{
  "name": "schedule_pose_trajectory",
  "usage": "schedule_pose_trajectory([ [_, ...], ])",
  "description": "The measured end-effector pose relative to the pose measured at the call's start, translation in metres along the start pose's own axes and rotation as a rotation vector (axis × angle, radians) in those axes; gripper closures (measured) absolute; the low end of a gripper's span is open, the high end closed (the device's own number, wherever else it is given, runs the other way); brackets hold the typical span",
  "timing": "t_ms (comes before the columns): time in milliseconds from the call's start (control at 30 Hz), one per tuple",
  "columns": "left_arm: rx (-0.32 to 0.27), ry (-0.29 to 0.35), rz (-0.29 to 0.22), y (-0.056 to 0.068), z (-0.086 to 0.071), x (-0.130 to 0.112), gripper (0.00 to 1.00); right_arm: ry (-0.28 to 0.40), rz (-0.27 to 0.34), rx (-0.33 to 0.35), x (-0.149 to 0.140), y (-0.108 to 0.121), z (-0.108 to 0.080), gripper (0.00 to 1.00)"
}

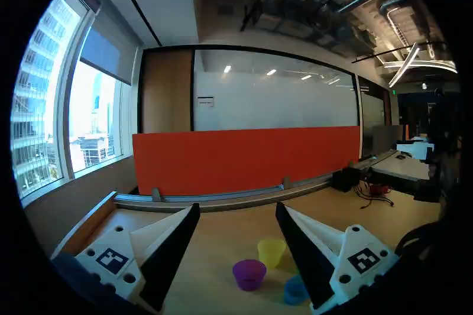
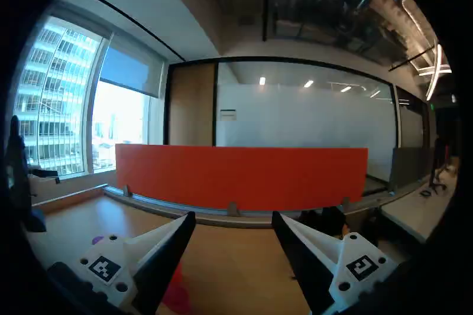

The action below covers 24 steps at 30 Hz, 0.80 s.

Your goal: Pour water

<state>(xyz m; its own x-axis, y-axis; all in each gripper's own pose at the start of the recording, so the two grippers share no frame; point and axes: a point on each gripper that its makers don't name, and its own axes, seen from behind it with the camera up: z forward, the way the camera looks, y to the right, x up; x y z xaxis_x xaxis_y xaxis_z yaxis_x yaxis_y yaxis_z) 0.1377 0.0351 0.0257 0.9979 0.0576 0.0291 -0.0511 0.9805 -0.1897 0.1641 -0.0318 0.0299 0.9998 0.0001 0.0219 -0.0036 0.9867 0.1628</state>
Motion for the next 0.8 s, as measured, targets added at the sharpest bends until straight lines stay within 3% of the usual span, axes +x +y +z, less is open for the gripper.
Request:
schedule_pose_trajectory([
  [467, -0.163, -0.079, 0.039, 0.033, 0.003, -0.023, 0.05, -0.017, -0.001, 0.245, 0.011, -0.050, 0.002, 0.00],
  [800, -0.253, -0.108, 0.046, 0.049, -0.001, -0.039, 0.05, -0.030, -0.021, 0.331, 0.012, -0.071, 0.006, 0.00],
])
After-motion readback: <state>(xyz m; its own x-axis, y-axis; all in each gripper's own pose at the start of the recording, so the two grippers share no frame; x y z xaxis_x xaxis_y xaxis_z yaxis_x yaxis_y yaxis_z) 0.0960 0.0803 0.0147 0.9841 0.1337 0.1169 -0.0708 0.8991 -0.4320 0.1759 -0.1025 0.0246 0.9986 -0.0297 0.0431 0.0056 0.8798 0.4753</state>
